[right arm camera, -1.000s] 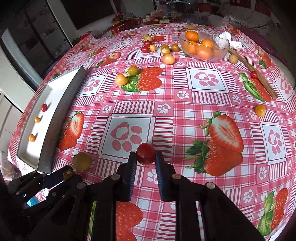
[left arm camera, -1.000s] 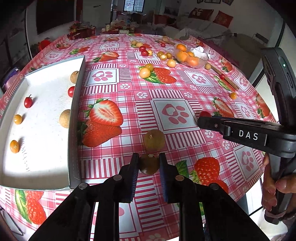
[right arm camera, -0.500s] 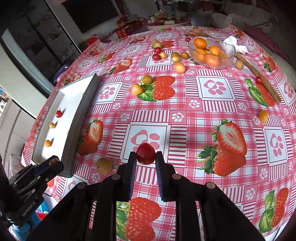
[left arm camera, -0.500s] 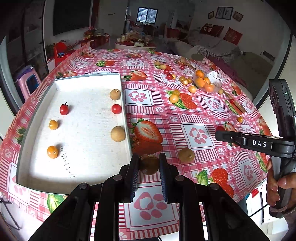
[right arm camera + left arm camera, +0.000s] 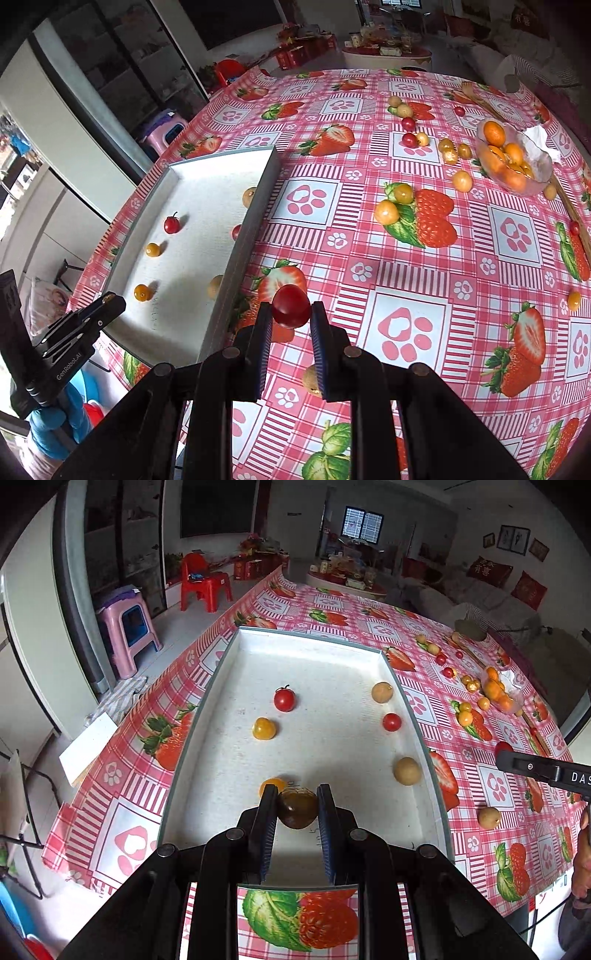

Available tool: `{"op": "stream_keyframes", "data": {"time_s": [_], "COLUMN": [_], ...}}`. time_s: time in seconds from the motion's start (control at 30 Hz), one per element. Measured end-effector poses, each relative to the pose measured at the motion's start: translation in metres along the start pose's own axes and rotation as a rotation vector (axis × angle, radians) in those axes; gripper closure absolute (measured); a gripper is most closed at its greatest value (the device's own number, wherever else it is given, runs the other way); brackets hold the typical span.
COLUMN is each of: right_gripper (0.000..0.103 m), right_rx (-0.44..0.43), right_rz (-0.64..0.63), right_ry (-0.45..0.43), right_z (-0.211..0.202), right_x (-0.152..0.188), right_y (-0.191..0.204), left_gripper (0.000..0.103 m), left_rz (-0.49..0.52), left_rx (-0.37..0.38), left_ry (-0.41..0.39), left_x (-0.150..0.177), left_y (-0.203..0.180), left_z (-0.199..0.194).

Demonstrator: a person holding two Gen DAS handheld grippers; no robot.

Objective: Organize fruits
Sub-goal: 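Carry both fruits into the white tray and open both tools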

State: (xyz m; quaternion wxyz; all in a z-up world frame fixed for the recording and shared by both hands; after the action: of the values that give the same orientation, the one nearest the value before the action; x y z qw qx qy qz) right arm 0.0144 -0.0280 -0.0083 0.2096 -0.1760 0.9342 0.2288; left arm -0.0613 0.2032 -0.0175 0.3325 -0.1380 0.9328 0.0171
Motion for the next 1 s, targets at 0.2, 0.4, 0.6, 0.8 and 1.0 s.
{"op": "stream_keyframes", "data": {"time_s": [0.2, 0.4, 0.6, 0.8, 1.0], "right_gripper": [0.080, 0.080, 0.080, 0.080, 0.079], "right_rx": [-0.024, -0.035, -0.022, 0.010, 0.066], "right_rz": [-0.059, -0.106, -0.132, -0.150, -0.219], "right_ry": [0.030, 0.071, 0.121, 0.160, 0.147], "right_z": [0.026, 0.059, 0.096, 0.123, 0.129], "right_x": [-0.016, -0.028, -0.036, -0.039, -0.039], "right_y": [0.036, 0.062, 0.077, 0.084, 0.092], "left_gripper": [0.080, 0.080, 0.080, 0.080, 0.048], "left_rz": [-0.024, -0.022, -0.015, 0.017, 0.036], "left_rx": [-0.056, -0.076, -0.079, -0.083, -0.062], "left_ry": [0.033, 0.075, 0.092, 0.100, 0.093], "left_x": [0.001, 0.005, 0.006, 0.004, 0.002], "left_y": [0.025, 0.033, 0.036, 0.032, 0.028], "left_z": [0.019, 0.031, 0.038, 0.041, 0.039]}}
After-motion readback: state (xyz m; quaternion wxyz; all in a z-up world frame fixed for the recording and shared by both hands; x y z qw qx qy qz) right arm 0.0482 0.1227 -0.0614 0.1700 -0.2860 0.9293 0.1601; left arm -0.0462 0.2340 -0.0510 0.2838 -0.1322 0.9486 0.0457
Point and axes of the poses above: each gripper's, at about its wrist camera, not at the fingertips, and z roughly the way its jaws point, y to its left, x to its underside, the point moved 2 cm from there along z, roughly the way its jaws point, and after that the axes turned 5 degrees about -x, right-handed, at the moved point
